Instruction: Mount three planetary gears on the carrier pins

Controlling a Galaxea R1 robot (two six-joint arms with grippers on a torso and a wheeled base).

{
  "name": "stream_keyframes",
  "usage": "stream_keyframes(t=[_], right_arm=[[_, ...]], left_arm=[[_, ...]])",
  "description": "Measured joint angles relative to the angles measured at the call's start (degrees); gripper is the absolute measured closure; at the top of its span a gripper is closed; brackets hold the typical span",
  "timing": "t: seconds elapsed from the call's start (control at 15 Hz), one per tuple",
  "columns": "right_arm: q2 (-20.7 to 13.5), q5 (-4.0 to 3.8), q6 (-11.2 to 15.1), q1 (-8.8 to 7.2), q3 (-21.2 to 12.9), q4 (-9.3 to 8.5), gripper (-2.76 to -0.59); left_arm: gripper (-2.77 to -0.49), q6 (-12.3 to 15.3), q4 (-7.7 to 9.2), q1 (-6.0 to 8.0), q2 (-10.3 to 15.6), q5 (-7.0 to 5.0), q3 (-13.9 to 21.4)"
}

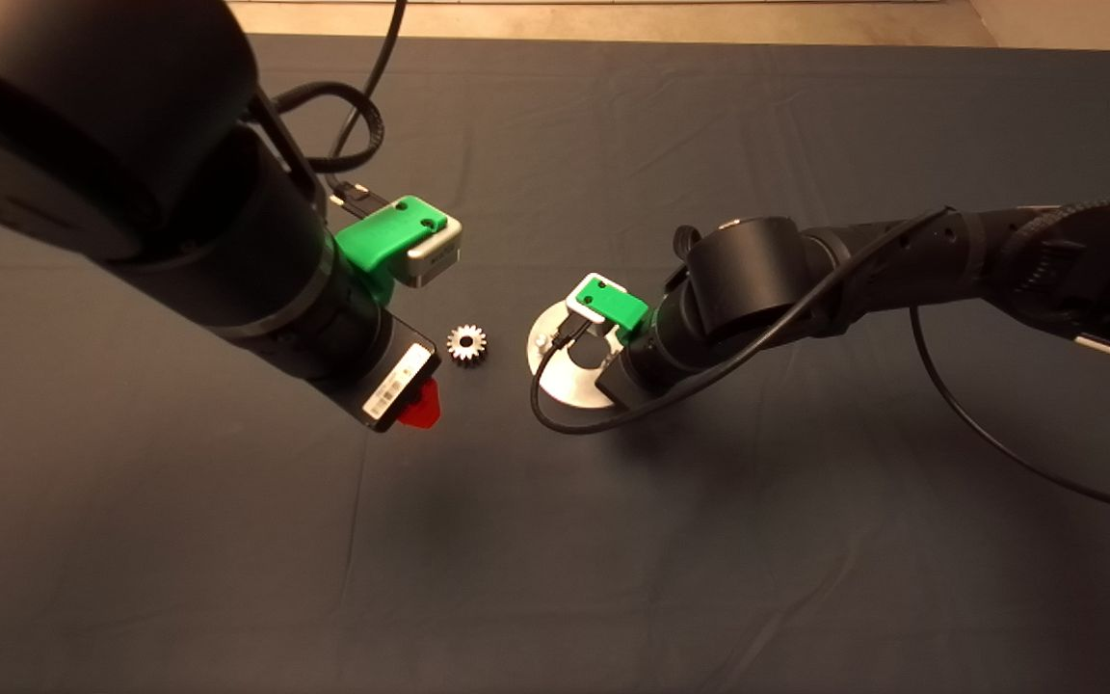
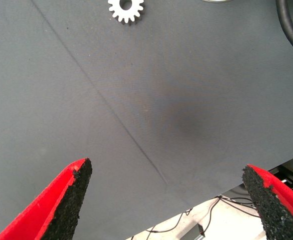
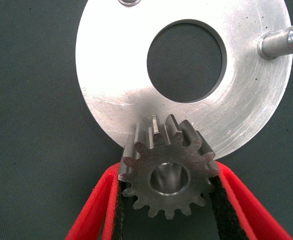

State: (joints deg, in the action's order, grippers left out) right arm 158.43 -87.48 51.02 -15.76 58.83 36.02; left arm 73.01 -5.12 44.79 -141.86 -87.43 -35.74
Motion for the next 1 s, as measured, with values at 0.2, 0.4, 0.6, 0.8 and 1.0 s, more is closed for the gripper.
stream_keyframes(t=[0.2,0.4,0.6,0.8,1.0], right_arm=[[-0.2,0.11,-0.2,0.00,0.0,-0.02,-1.02],[-0.7,0.35,-0.4,0.00,-0.2,-0.06,-1.02],[-1.0,0.49,-0.7,-0.02,-0.2,-0.15,-1.02],[-1.0,0.49,-0.9,-0.02,-0.3,-0.30,-1.02],[-1.0,0.49,-1.1,-0.05,-0.3,-0.52,-1.02]], left_arm=[[-2.17,0.0,0.00,0.00,0.5,0.02,0.0],[-2.17,0.0,0.00,0.00,0.9,0.00,0.0],[-2.17,0.0,0.00,0.00,0.9,0.00,0.0],[-2.17,0.0,0.00,0.00,1.0,0.00,0.0],[-2.17,0.0,0.00,0.00,1.1,0.00,0.0]])
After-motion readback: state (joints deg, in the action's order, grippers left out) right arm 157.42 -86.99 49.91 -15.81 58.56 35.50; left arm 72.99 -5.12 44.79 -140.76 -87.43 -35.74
